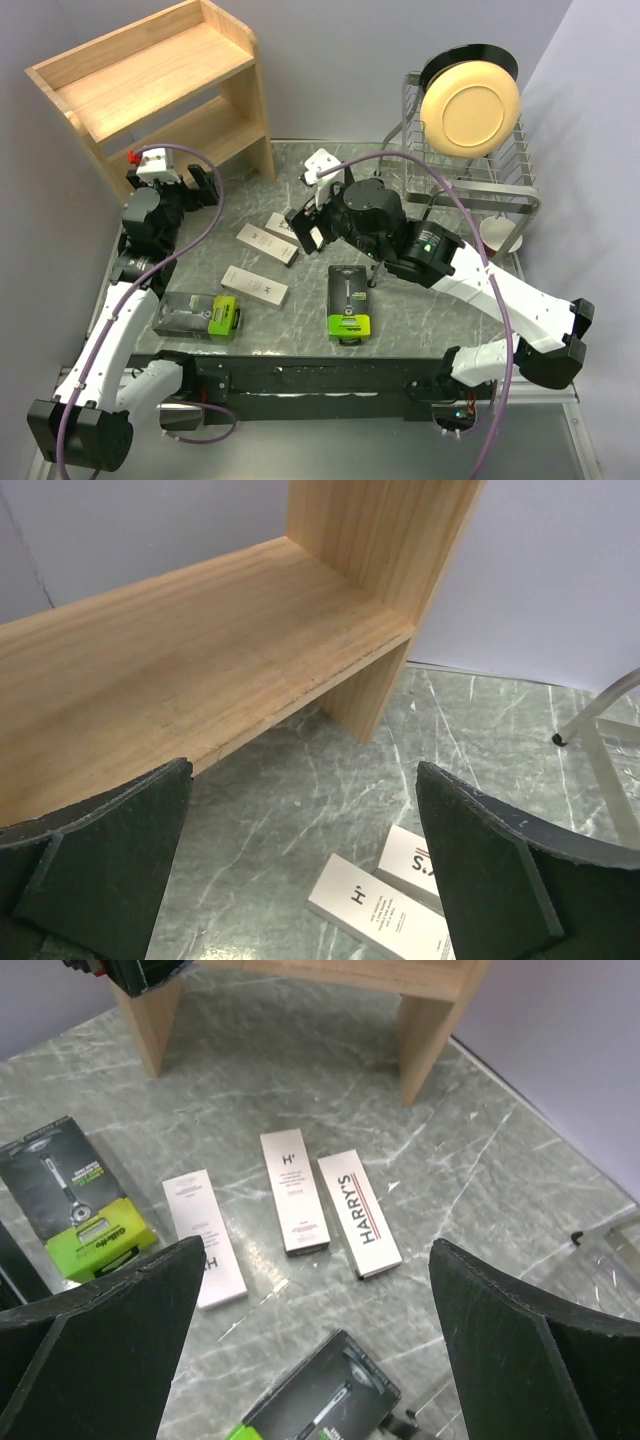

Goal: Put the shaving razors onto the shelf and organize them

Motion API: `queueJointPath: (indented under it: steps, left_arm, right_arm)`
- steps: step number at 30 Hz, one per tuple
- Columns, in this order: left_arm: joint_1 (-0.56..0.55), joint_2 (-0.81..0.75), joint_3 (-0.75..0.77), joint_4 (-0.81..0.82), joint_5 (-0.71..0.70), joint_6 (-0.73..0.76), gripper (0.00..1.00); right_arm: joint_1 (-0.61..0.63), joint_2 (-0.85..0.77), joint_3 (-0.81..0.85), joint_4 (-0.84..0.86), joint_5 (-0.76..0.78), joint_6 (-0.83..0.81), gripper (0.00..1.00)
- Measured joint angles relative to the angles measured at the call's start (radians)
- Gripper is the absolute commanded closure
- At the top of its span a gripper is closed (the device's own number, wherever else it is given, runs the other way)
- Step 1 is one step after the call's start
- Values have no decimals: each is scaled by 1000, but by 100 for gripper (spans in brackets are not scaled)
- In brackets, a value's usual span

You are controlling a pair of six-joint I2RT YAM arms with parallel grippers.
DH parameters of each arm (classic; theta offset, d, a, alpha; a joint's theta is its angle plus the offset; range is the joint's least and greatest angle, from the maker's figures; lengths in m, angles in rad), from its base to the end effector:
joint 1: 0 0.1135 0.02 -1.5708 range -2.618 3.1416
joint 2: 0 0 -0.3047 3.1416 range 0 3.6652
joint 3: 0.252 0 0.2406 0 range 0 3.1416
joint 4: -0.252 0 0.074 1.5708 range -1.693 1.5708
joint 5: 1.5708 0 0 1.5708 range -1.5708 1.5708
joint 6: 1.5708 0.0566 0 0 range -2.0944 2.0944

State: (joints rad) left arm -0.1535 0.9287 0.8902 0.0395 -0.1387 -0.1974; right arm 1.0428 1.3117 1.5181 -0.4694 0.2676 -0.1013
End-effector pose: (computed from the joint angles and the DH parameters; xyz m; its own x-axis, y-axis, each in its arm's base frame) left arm 0.2015 -0.0233 0.4086 -0.0019 -0.1962 -0.9806 0.0147 0.9804 -0.1962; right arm 0.1549 0.2359 0.4811 -0.0591 -0.2949 -0.9537 -0.7141 0.6801 -0.1660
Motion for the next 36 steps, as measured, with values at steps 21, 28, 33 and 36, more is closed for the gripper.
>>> queueJointPath:
  steps: [21, 28, 33, 36]
  left_arm:
    - [10, 59, -11, -16, 108, -19, 10]
    - [10, 58, -23, 1, 143, -29, 9]
    - [10, 58, -36, 25, 150, -29, 9]
    - [10, 58, -49, 32, 151, -29, 9]
  right_arm:
    - [-134, 111, -296, 47, -148, 27, 100]
    - [-249, 117, -386, 42, -76, 81, 100]
    - [-261, 101, -494, 58, 4, 43, 100]
    - [-288, 91, -536, 60, 42, 18, 100]
